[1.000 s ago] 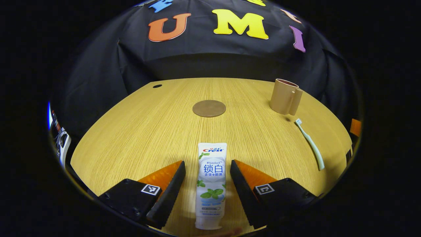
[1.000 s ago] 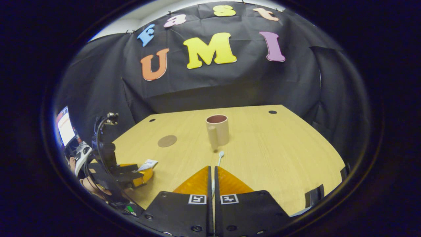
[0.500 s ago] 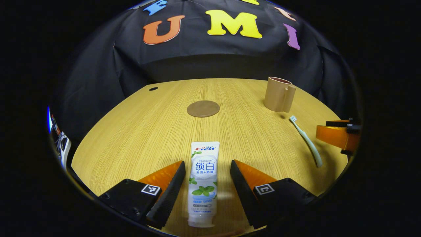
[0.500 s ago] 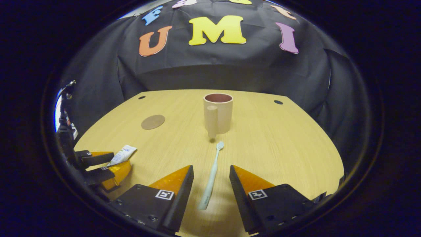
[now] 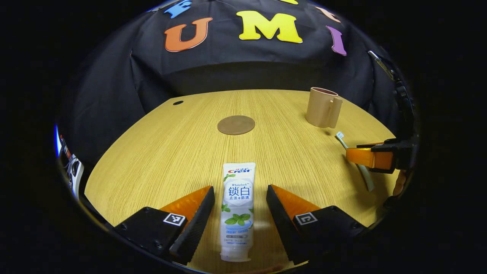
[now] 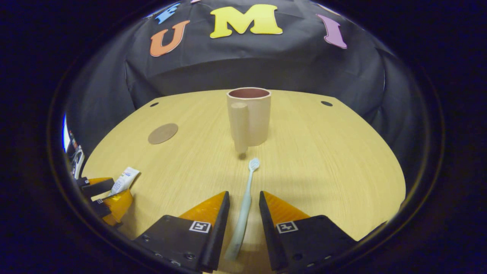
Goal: Put the toothbrush and toothpaste on the desktop into the cup, then pick up the cup and place it on the coaster on the desktop.
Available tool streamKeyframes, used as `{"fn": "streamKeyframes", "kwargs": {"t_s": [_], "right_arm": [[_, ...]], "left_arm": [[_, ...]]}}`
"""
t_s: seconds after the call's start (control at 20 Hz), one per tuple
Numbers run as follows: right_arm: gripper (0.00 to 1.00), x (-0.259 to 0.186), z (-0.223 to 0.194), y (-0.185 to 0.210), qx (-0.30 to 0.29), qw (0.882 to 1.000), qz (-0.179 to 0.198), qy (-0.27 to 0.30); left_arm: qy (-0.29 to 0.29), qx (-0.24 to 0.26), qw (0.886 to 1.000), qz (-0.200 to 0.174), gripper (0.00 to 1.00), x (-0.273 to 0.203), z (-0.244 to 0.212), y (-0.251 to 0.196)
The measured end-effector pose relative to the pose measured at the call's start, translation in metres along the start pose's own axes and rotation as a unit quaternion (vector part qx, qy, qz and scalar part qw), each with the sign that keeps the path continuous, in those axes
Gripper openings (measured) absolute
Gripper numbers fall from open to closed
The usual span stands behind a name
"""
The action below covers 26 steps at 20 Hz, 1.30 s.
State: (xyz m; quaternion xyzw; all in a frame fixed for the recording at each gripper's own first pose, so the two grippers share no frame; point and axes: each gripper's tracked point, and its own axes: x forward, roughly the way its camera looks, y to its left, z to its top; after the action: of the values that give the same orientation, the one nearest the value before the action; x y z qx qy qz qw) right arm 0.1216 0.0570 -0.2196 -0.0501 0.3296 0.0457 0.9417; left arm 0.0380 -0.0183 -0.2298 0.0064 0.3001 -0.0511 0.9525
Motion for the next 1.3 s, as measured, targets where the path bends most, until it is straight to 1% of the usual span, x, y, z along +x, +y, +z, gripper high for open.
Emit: {"fn": "streamKeyframes", "kwargs": {"t_s": [0.05, 0.15, 0.2, 0.25, 0.3, 0.45, 0.5, 0.55, 0.6, 0.65, 0.7, 0.75, 0.8, 0.85, 0.9, 0.95, 1.0, 1.25, 1.3], "right_arm": [[0.39, 0.000, 0.001, 0.000, -0.002, 1.000, 0.000, -0.001], [0.35, 0.000, 0.000, -0.001, -0.006, 1.000, -0.001, 0.000], [0.24, 0.001, 0.001, -0.001, 0.000, 1.000, 0.000, -0.001], [0.17, 0.001, 0.000, -0.001, 0.001, 1.000, 0.002, 0.000], [0.11, 0.001, 0.000, -0.002, 0.000, 1.000, 0.004, 0.000], [0.11, -0.001, 0.000, 0.000, 0.011, 1.000, 0.012, -0.006], [0.07, 0.000, -0.001, -0.001, 0.009, 1.000, 0.013, -0.009], [0.07, -0.002, -0.001, 0.001, 0.012, 1.000, 0.017, -0.012], [0.06, -0.003, -0.002, 0.005, 0.016, 0.999, 0.026, -0.010], [0.06, -0.005, -0.003, 0.006, 0.021, 0.999, 0.031, -0.013], [0.06, -0.008, -0.001, 0.007, 0.025, 0.999, 0.035, -0.019], [0.06, -0.013, 0.002, 0.009, 0.023, 0.999, 0.036, -0.028], [0.06, -0.019, 0.008, 0.008, 0.022, 0.998, 0.033, -0.038], [0.07, -0.025, 0.011, 0.009, 0.017, 0.998, 0.033, -0.047], [0.05, -0.031, 0.013, 0.008, 0.016, 0.998, 0.031, -0.057], [0.06, -0.037, 0.013, 0.008, 0.013, 0.997, 0.033, -0.062], [0.07, -0.040, 0.015, 0.007, 0.014, 0.997, 0.032, -0.070], [0.06, -0.076, 0.023, 0.008, 0.004, 0.994, 0.029, -0.102], [0.06, -0.082, 0.026, 0.009, -0.001, 0.994, 0.029, -0.109]], "left_arm": [[0.000, -0.001, 1.000, 0.000, 0.89, 0.000, 0.000, 0.000], [0.001, -0.003, 1.000, 0.001, 0.89, 0.001, -0.001, 0.000], [0.001, -0.003, 1.000, 0.002, 0.89, 0.000, -0.001, 0.000], [0.001, -0.002, 1.000, 0.003, 0.89, 0.001, 0.000, 0.000], [0.001, -0.002, 1.000, 0.004, 0.89, 0.001, 0.000, 0.000], [0.003, -0.003, 1.000, 0.002, 0.89, 0.001, -0.001, 0.000], [0.002, -0.004, 1.000, -0.002, 0.87, 0.001, -0.001, 0.000], [0.002, -0.003, 1.000, -0.005, 0.86, 0.000, 0.000, 0.001], [0.002, -0.002, 1.000, -0.008, 0.89, 0.000, 0.000, 0.001], [0.004, -0.002, 1.000, -0.011, 0.82, 0.000, 0.000, 0.000], [0.006, -0.003, 1.000, -0.013, 0.79, -0.001, 0.000, 0.000], [0.007, -0.003, 1.000, -0.016, 0.78, 0.001, -0.001, -0.002], [0.008, -0.005, 1.000, -0.015, 0.72, 0.001, -0.001, -0.005], [0.009, -0.006, 1.000, -0.014, 0.69, 0.000, -0.002, -0.004], [0.009, -0.005, 1.000, -0.014, 0.63, -0.001, -0.002, -0.004], [0.012, -0.009, 1.000, -0.013, 0.61, -0.001, -0.003, -0.003], [0.015, -0.013, 1.000, -0.015, 0.54, -0.001, -0.003, -0.003], [0.022, -0.029, 0.999, -0.030, 0.46, -0.006, -0.005, -0.007], [0.018, -0.028, 0.999, -0.034, 0.43, -0.007, -0.005, -0.008]]}}
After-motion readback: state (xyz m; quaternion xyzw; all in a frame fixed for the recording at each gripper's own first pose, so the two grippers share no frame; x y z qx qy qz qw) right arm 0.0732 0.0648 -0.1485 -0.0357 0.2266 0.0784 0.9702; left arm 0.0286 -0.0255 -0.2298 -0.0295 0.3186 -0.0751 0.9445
